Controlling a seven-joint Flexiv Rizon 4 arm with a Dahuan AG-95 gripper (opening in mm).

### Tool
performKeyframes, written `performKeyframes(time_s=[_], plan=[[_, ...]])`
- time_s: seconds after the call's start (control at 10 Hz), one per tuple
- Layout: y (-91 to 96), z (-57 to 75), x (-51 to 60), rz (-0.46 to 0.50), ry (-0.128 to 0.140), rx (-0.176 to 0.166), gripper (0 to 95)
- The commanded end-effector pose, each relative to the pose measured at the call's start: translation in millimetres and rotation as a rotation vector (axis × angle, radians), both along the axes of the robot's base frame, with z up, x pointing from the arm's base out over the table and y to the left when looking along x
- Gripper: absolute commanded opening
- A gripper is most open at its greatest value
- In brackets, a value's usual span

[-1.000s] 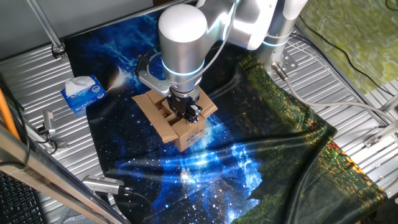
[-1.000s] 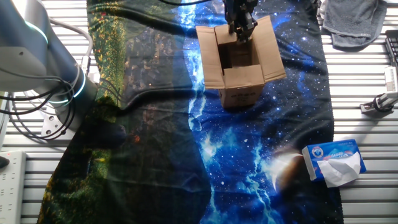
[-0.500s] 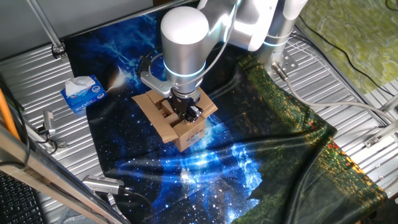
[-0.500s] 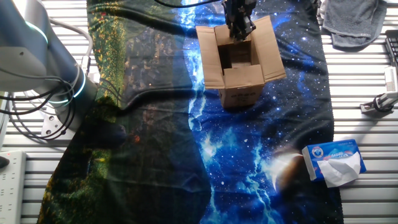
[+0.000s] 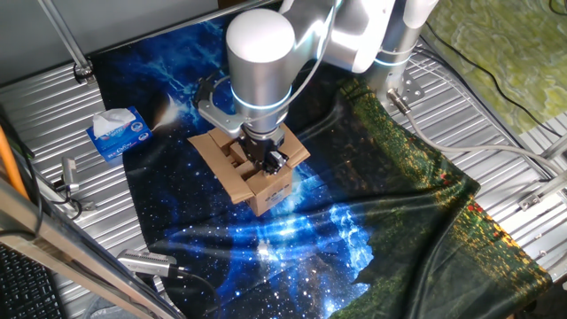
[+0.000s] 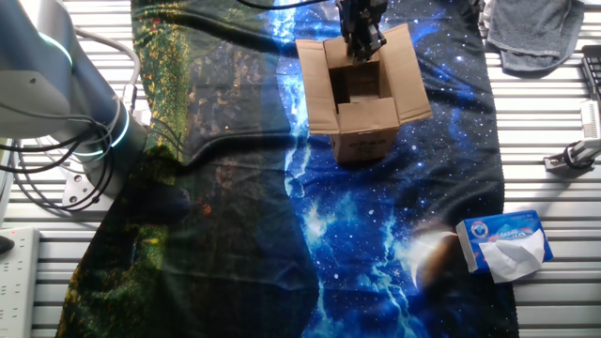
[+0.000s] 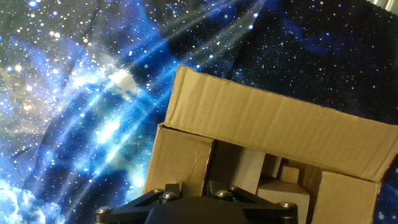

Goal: Cover the box

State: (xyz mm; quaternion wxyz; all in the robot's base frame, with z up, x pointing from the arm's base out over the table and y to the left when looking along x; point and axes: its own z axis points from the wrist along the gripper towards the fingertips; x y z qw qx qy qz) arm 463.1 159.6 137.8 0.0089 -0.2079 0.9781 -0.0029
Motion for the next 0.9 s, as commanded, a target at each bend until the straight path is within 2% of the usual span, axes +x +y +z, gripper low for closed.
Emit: performKeyframes(time_s=[0.1,0.5,0.9], plan=[[0.5,1.7,-1.4,-0.015,0.005,-0.003,19.0],[7.3,-1.4,-8.1,-0.036,0.002,0.001,19.0],[13.7,-3.2,-9.1,-0.046,0.003,-0.003,19.0]])
